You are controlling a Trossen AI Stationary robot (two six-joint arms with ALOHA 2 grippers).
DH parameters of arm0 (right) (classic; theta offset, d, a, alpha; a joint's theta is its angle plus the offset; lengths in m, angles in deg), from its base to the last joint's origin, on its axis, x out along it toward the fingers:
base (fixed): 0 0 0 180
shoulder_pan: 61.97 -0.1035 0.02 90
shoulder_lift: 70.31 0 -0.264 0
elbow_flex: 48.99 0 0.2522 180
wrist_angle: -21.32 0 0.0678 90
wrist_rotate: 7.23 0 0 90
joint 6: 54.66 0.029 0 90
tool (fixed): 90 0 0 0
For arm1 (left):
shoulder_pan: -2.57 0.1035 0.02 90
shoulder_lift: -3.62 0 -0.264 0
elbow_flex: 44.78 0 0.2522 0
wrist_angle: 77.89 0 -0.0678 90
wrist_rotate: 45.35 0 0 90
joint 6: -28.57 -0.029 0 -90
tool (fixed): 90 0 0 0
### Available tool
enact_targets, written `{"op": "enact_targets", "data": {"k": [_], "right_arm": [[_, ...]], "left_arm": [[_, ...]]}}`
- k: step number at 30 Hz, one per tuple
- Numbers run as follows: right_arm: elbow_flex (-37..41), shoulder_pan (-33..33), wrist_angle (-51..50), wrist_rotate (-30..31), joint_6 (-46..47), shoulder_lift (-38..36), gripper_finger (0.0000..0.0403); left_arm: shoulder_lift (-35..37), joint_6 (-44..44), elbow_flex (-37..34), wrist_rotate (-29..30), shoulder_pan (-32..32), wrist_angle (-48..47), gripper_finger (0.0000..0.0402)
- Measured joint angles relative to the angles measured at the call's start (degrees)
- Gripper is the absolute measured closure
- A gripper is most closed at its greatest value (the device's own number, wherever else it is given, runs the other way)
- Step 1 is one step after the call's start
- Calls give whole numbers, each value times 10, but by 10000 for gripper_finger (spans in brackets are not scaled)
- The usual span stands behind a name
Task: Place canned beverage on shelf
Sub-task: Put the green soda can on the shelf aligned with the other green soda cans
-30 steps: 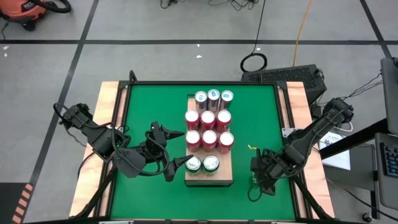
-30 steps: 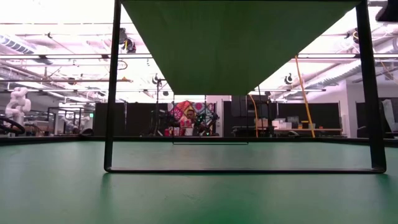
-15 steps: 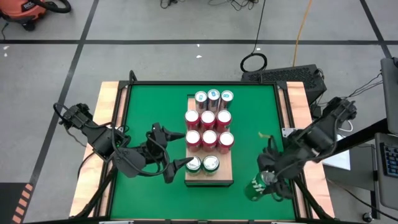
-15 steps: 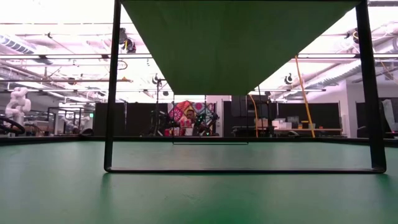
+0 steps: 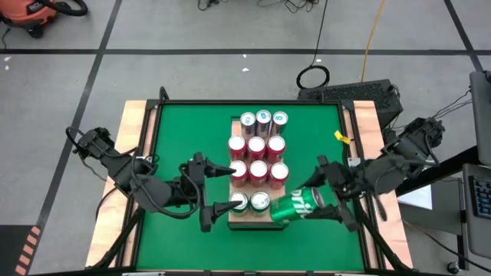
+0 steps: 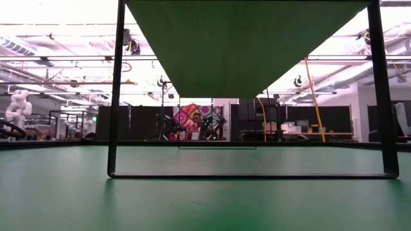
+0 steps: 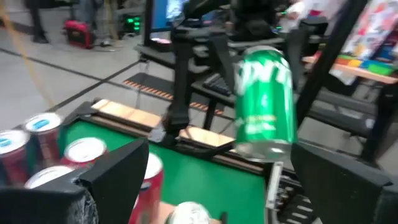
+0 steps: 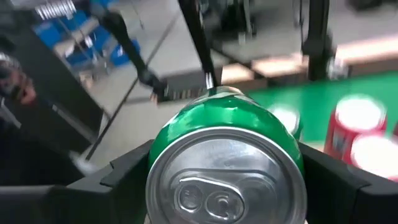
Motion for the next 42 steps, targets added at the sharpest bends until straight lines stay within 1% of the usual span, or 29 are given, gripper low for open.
{"op": "enact_targets", "data": {"k": [3,6,13,18,25,27,30,33,38,42], "right_arm": [[0,14,54,18,-52,0,104],[0,30,95,32,-92,0,104],[0,71,155,28,-144,8,104],[0,90,182,26,-168,24,104],[0,105,243,26,-197,41,103],[0,107,255,25,-208,42,103],[0,114,268,11,-212,43,103],[0,117,275,7,-213,44,103],[0,122,284,-17,-215,44,103],[0,123,289,-22,-214,44,103]], "left_arm": [[0,-23,0,-20,0,26,8],[0,-49,0,-22,0,44,8],[0,-72,0,-30,8,47,8],[0,-134,0,-30,16,92,8],[0,-134,0,-33,32,102,8],[0,-134,0,-43,36,105,8],[0,-134,0,-49,41,105,9],[0,-134,0,-54,42,105,18],[0,-134,0,-93,41,117,52],[0,-134,0,-93,41,125,68]]}}
